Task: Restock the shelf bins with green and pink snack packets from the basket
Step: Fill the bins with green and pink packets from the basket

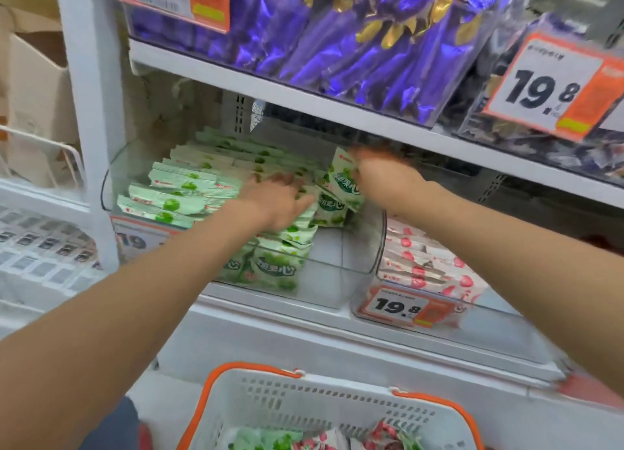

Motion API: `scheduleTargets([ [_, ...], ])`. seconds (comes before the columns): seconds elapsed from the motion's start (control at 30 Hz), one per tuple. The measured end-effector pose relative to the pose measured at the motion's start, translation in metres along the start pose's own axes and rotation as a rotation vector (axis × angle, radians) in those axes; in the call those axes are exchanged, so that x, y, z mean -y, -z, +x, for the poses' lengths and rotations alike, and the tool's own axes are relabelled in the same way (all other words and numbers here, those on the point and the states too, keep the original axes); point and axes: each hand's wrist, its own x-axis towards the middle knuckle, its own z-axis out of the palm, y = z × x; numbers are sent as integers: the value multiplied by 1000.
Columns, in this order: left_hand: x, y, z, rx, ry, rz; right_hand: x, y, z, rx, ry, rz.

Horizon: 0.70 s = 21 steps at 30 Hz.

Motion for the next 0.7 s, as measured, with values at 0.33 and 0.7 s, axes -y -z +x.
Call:
scheduleTargets([
  [0.33,4,-9,1,-82,-7,96,-2,-5,36,133,55,21],
  [0.7,2,-7,-1,-71,9,93,9,-35,52,254,53,13],
])
